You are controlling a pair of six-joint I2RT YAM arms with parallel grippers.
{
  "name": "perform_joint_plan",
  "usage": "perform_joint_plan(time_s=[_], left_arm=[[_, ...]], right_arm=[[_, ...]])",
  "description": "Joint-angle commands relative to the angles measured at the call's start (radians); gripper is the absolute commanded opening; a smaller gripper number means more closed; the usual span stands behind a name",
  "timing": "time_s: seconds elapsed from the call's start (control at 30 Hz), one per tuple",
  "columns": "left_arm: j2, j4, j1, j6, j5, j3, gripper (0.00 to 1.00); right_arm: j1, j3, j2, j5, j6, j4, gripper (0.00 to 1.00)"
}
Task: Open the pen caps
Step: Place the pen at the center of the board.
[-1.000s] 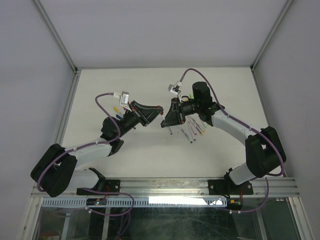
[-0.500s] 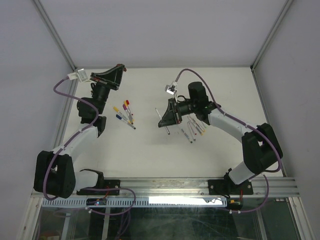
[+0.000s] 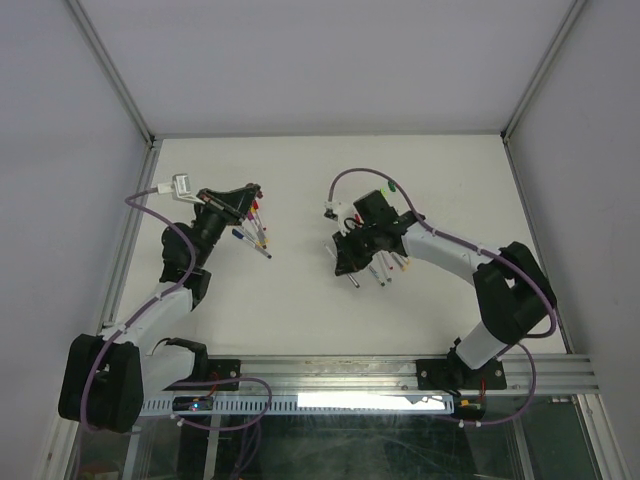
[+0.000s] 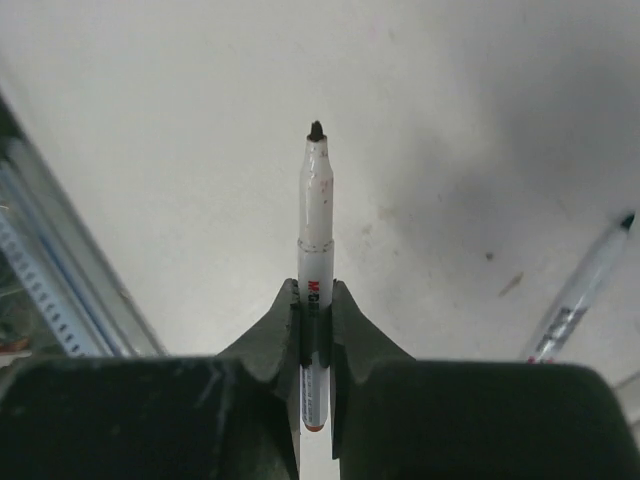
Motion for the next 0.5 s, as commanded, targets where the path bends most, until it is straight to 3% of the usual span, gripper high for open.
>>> perform_joint_plan(time_s=[0.0, 0.2, 0.47], left_arm=[[-0.047, -0.080, -0.026, -0.087, -0.024, -0.088, 0.00], [-0.077, -0.093, -0.089, -0.111, -0.102, -0.159, 0.00], [-0.017, -0.067, -0.172, -0.138, -0.149, -0.182, 0.00]], right_arm=[[0.032, -0.078, 0.005, 0.294, -0.073, -0.082, 0.00], [0.045, -0.076, 0.035, 0.413, -0.067, -0.071, 0.00], [0.051, -0.038, 0.111, 0.511, -0.051, -0.087, 0.13]])
